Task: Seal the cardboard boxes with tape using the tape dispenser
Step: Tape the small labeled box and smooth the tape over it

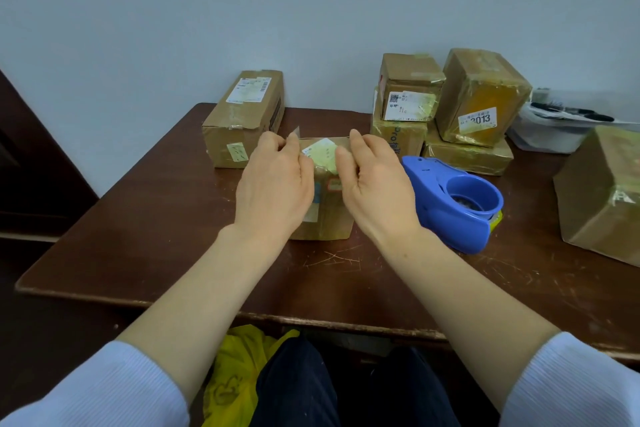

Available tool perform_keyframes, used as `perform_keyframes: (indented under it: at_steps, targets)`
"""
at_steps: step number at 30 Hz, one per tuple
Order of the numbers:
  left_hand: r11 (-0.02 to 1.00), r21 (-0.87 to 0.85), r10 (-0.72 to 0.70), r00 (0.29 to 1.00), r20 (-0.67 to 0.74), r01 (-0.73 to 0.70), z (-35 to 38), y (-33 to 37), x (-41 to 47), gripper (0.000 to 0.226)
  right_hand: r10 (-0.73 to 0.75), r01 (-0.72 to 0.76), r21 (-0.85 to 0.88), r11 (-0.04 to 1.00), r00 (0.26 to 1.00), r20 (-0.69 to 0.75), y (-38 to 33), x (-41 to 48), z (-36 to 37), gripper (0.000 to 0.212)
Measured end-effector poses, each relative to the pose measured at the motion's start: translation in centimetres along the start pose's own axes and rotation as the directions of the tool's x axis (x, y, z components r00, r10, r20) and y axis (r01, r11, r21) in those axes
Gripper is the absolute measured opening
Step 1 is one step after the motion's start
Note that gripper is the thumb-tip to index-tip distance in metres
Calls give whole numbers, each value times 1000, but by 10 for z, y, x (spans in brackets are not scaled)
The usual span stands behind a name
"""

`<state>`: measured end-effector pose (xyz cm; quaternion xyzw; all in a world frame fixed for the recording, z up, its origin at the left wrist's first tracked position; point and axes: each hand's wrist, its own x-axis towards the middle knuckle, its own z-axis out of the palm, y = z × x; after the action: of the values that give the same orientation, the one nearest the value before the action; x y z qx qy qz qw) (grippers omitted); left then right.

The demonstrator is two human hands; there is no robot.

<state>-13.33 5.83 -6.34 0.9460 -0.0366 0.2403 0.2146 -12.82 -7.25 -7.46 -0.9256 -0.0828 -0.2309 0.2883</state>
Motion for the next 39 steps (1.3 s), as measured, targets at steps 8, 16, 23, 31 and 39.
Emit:
perform_keyframes:
  at_steps: [8, 16, 23, 31, 39]
  targets:
    - [984, 153, 81, 996, 48, -88, 0, 9, -8, 84, -71, 140, -271, 952, 966, 247, -4, 7, -18, 57]
    - [988, 88, 121, 987, 105, -130, 5, 4, -10, 60, -134, 153, -92, 984, 974, 184, -4, 4, -9, 48]
    - [704, -678, -190, 976, 107, 212, 5, 1, -4, 48, 106, -124, 472, 873, 992, 65, -3, 4, -2, 48]
    - [575, -783, -249, 962, 109, 237, 18, 7, -3, 37, 254, -225, 624, 748, 966, 45, -9, 3, 18, 57]
    - [588, -787, -163, 980, 110, 186, 21, -15, 9, 31, 205, -143, 608, 781, 978, -33, 2, 8, 22, 49]
